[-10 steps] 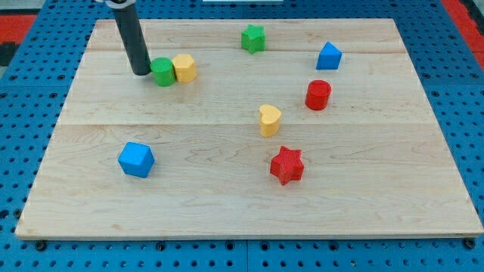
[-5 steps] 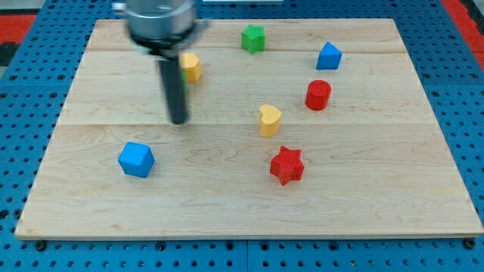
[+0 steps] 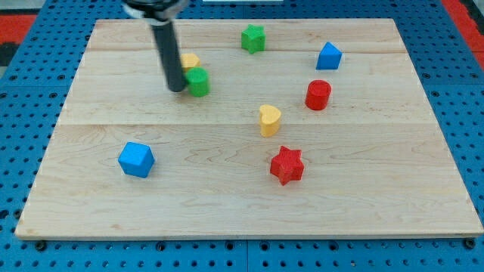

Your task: Push the green circle to the bottom right of the yellow hexagon

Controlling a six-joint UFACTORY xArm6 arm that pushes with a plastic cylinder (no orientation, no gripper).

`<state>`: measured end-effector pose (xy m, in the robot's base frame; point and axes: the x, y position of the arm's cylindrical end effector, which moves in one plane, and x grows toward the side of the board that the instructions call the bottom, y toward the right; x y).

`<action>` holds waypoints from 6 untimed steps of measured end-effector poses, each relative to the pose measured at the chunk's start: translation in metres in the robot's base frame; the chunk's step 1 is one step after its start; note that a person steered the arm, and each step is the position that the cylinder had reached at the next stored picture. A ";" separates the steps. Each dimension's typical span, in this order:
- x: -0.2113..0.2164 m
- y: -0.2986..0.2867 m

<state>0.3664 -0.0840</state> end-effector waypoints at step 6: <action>0.025 0.049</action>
<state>0.3913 -0.0345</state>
